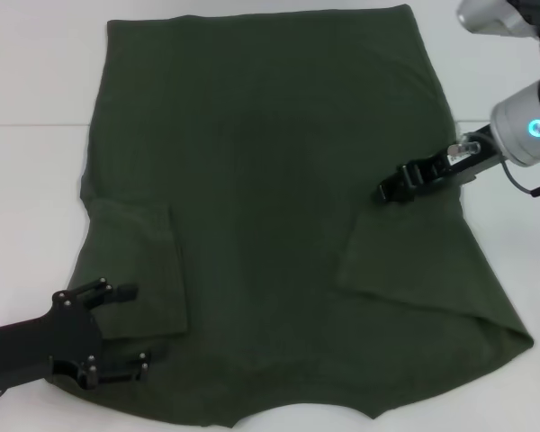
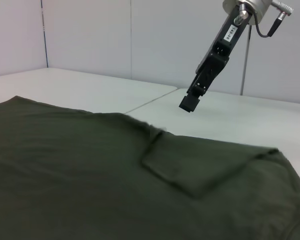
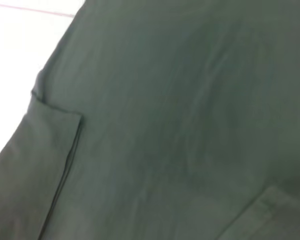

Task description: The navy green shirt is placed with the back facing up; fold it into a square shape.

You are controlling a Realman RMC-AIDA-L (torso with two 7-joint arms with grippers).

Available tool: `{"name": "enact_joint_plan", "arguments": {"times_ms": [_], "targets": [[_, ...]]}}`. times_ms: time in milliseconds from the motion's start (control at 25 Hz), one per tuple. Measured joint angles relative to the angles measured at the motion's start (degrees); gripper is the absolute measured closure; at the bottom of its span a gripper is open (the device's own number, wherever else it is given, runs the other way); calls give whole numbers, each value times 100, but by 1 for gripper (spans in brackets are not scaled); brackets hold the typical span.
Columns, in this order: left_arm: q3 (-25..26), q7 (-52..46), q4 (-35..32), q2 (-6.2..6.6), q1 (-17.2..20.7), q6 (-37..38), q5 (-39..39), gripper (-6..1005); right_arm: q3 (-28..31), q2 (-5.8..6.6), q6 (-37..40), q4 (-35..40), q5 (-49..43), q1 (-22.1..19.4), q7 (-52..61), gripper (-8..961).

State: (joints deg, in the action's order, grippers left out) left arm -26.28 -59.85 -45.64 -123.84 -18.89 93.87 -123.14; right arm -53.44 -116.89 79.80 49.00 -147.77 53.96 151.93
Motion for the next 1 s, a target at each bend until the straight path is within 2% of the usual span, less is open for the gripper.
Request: {"name": "enact_joint_plan", "arguments": {"times_ms": [240,360,480,680,760,840,920,1000], "targets": [[0,-2,11,0,0,0,-5,79,319,109,-111,-255,55,-86,-188,553],[30,-198,20,0,0,81,25,79,638,135,71,-237,476,-290,-714,487],[211,-802,-5,48,-40,357,104,79,1108,179,558,-213,1477,-810,-1936,362],[576,-2611,-15,325,-237,775,35,78,1349,218,1296,-361,2780,-1992,-4360,143],[594,-3277,-26,419,-283,871,-60,78,1371,145,1536,-458,3054,-2485,-5604,53],[690,-4025,-63,527,-348,1029,-331,78,1435,-29,1616,-565,3307,-3011,-6925,38],[807,-4706,-119,599,-428,1111,-666,78,1500,-197,1551,-688,3441,-3344,-7879,31],[930,-5583,-208,707,-532,1238,-1102,78,1543,-288,1438,-936,3494,-3565,-8718,31]]}}
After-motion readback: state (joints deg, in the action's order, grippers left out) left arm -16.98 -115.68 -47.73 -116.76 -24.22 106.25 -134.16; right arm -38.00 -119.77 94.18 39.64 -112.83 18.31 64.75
